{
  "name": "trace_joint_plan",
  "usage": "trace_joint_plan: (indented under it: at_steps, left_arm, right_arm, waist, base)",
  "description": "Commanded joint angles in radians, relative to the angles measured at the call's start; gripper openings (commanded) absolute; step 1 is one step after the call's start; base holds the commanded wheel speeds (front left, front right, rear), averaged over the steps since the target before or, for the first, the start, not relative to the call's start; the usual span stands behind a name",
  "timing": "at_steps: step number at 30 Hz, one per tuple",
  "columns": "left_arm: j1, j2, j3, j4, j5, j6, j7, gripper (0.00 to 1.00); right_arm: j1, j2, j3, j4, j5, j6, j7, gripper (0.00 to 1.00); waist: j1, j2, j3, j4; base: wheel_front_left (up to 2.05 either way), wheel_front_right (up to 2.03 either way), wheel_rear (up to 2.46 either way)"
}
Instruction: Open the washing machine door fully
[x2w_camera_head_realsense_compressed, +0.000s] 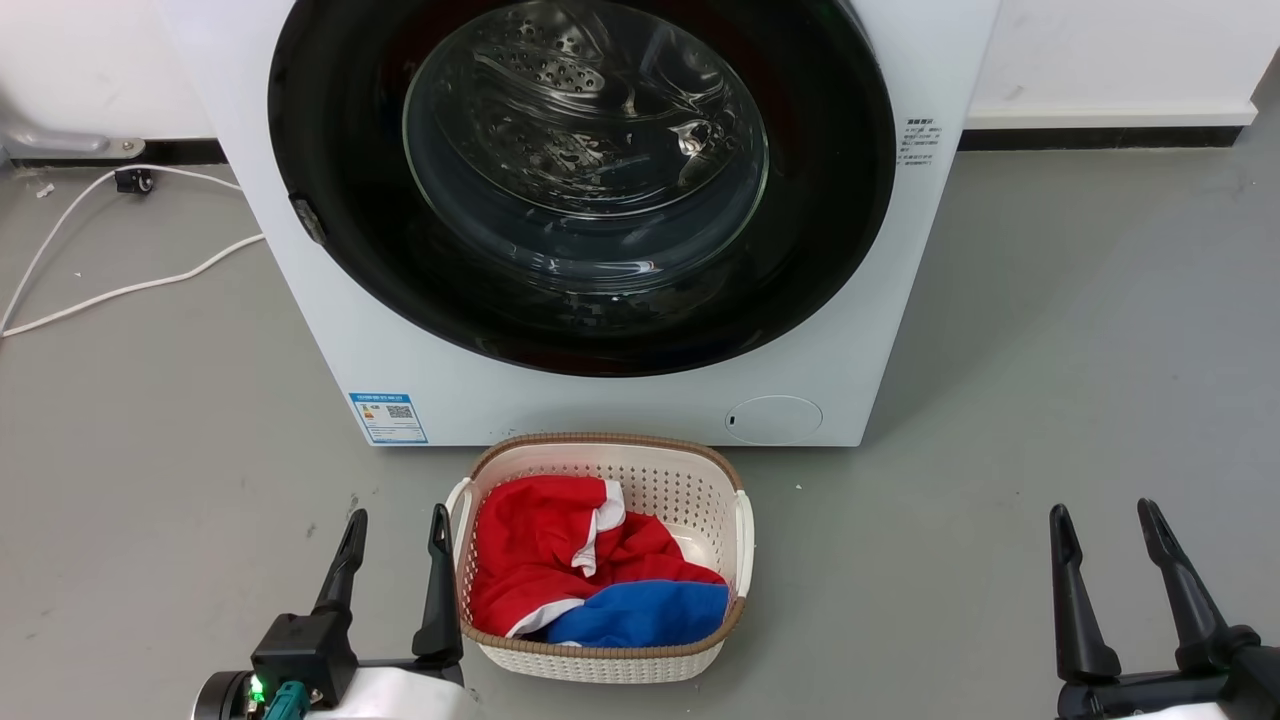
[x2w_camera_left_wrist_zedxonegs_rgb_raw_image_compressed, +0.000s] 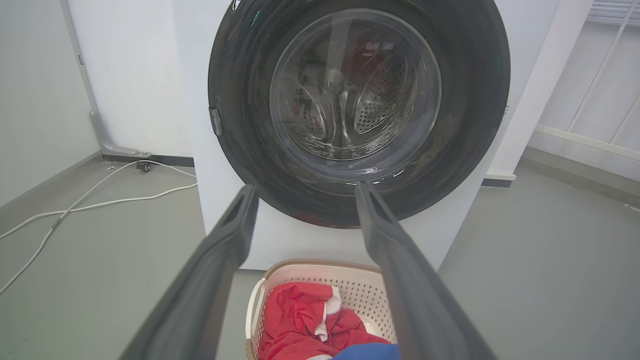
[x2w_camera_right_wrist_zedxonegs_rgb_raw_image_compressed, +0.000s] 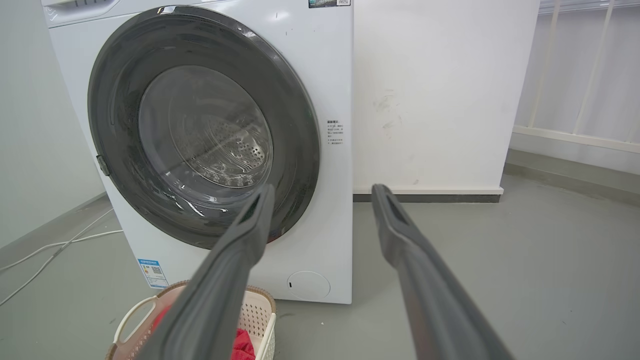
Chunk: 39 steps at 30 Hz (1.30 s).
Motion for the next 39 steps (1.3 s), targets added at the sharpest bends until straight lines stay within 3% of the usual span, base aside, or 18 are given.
trace_joint_plan:
  at_steps: [1, 18, 19, 20, 23, 28, 39]
  left_arm:
    - [0.003, -0.001, 0.001, 0.003, 0.000, 0.003, -0.003, 1.00]
    - [0.010, -0.001, 0.000, 0.014, 0.011, 0.020, -0.003, 1.00]
    - [0.010, -0.001, -0.001, 0.014, 0.012, 0.020, -0.003, 1.00]
    - [0.010, -0.001, -0.001, 0.014, 0.013, 0.022, -0.003, 1.00]
    - [0.010, -0.001, -0.001, 0.015, 0.013, 0.025, -0.003, 1.00]
    - [0.012, -0.001, -0.001, 0.016, 0.011, 0.028, -0.003, 1.00]
    - [0.015, -0.001, 0.001, 0.018, 0.006, 0.027, -0.003, 1.00]
  right_arm:
    - [0.007, 0.001, 0.000, 0.003, 0.007, 0.000, -0.002, 1.00]
    - [0.008, 0.001, 0.010, 0.015, 0.001, 0.000, -0.002, 1.00]
    - [0.003, 0.001, 0.009, 0.007, 0.001, 0.000, -0.003, 0.43]
    - [0.001, 0.001, 0.009, 0.005, 0.001, 0.000, -0.002, 0.00]
    - [-0.005, 0.001, 0.011, -0.004, 0.026, 0.000, -0.002, 0.00]
    - [-0.013, 0.002, 0.001, -0.014, 0.164, 0.000, -0.002, 0.00]
    - [-0.002, 0.001, 0.009, 0.051, 0.853, 0.000, -0.002, 0.00]
  waist:
    - [0.0000, -0.0001, 0.000, 0.000]
    - [0.0000, -0.0001, -0.002, 0.001]
    - [0.0000, -0.0001, -0.003, 0.001]
    - [0.0000, -0.0001, -0.003, 0.001]
    - [0.0000, -0.0001, -0.003, 0.002]
    - [0.0000, -0.0001, -0.005, 0.003]
    - [0.0000, -0.0001, -0.005, 0.001]
  base:
    - [0.00, 0.00, 0.00]
    - [0.00, 0.00, 0.00]
    - [0.00, 0.00, 0.00]
    - [0.00, 0.00, 0.00]
    - [0.00, 0.00, 0.00]
    - [0.00, 0.00, 0.00]
    - [0.00, 0.00, 0.00]
